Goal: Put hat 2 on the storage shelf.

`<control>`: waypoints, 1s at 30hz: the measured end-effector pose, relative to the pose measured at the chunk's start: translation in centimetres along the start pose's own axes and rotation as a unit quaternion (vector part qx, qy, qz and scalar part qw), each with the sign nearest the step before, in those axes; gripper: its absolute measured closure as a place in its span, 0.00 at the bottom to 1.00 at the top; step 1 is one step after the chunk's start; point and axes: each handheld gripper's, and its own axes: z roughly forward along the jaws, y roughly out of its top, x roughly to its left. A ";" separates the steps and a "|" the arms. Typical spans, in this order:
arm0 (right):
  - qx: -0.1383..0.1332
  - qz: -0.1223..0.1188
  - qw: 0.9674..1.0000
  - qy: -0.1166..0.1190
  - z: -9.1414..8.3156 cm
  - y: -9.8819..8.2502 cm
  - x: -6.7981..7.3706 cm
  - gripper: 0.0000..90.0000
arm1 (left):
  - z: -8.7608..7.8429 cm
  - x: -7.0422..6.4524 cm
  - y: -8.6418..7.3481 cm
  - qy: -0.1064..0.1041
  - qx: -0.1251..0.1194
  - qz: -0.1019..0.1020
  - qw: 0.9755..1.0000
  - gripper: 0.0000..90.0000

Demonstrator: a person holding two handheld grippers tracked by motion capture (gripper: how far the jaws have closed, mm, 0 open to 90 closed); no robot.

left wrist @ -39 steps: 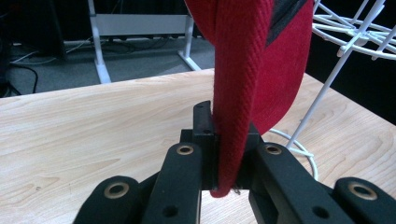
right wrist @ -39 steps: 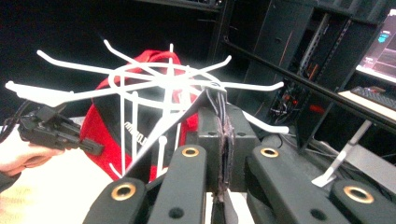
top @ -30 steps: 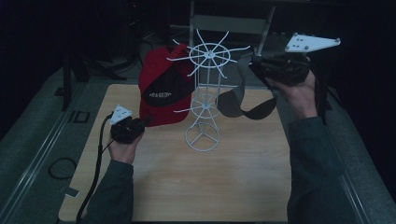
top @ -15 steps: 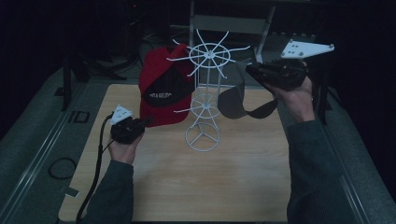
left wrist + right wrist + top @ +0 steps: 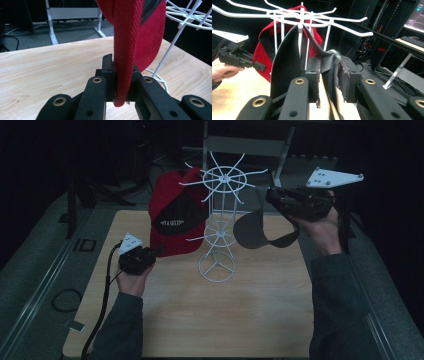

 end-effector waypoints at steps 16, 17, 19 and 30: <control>-0.012 0.010 1.000 -0.026 -1.6 -0.9 0.0 0.43 | -0.6 0.1 -0.1 -0.003 -0.016 -0.002 1.000 0.67; -0.012 0.009 1.000 -0.026 -1.7 -0.9 0.1 0.41 | -0.7 0.0 0.0 -0.003 -0.017 -0.001 1.000 0.66; -0.014 0.008 1.000 -0.026 -1.9 -0.9 0.2 0.38 | -0.9 -0.1 0.0 -0.003 -0.020 0.001 1.000 0.63; -0.019 0.005 1.000 -0.011 -2.5 -1.1 0.7 0.23 | -1.7 0.1 0.0 0.002 -0.033 -0.001 0.999 0.50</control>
